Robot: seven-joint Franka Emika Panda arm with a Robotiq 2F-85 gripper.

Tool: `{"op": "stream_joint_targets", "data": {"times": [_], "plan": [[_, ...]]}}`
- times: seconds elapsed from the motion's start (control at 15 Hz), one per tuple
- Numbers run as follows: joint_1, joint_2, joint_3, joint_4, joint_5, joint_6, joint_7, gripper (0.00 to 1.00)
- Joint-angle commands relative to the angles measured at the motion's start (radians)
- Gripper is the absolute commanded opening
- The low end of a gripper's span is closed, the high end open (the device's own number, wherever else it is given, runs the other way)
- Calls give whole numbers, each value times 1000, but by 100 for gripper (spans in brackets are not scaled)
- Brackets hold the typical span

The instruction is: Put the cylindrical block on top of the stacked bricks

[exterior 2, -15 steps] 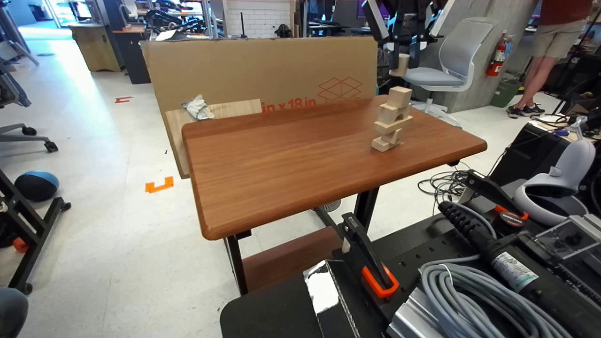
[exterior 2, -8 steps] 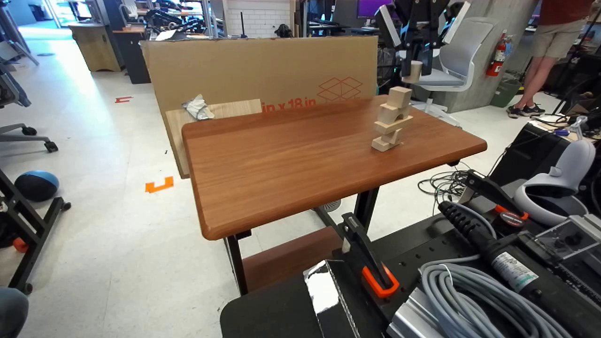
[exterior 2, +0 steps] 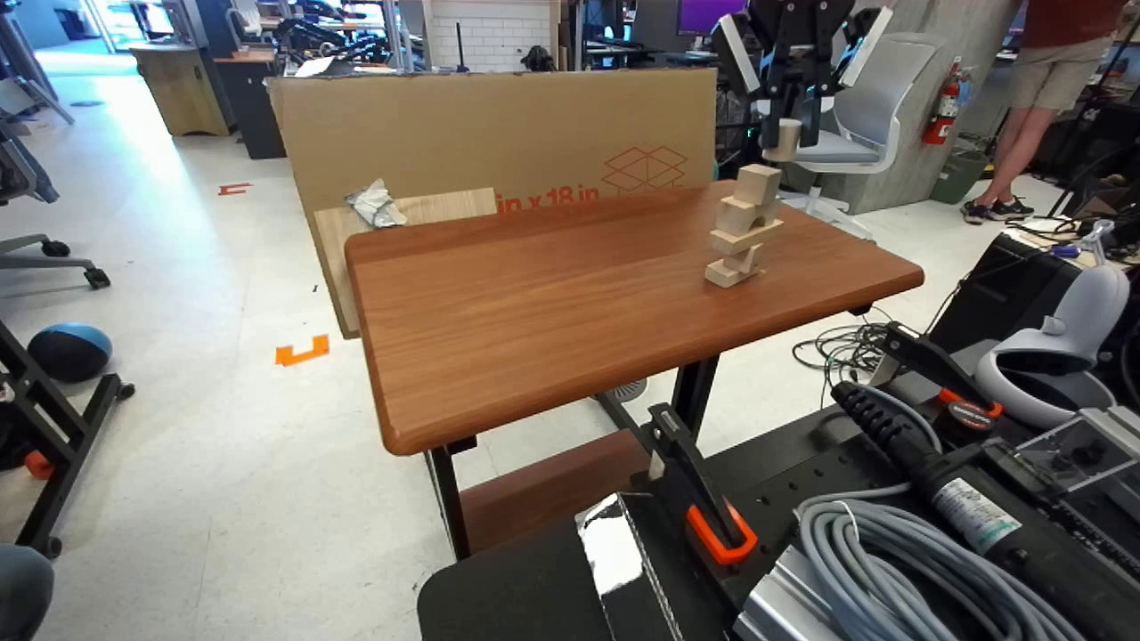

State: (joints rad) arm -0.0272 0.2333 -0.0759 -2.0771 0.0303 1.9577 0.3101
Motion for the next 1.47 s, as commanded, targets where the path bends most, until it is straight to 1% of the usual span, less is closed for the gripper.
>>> {"op": "stream_joint_targets", "data": {"times": [0.0, 0.87, 0.93, 1.0, 1.07, 1.13, 1.4], "plan": [[-3, -1, 0, 1, 23, 24, 15, 8], [4, 55, 6, 41, 18, 26, 17, 8], [5, 55, 7, 39, 16, 24, 15, 22], [6, 54, 8, 36, 16, 25, 12, 56], [8, 51, 9, 32, 12, 26, 12, 58], [9, 46, 10, 27, 11, 26, 8, 64], [17, -1, 18, 2, 1, 26, 1, 94]]}}
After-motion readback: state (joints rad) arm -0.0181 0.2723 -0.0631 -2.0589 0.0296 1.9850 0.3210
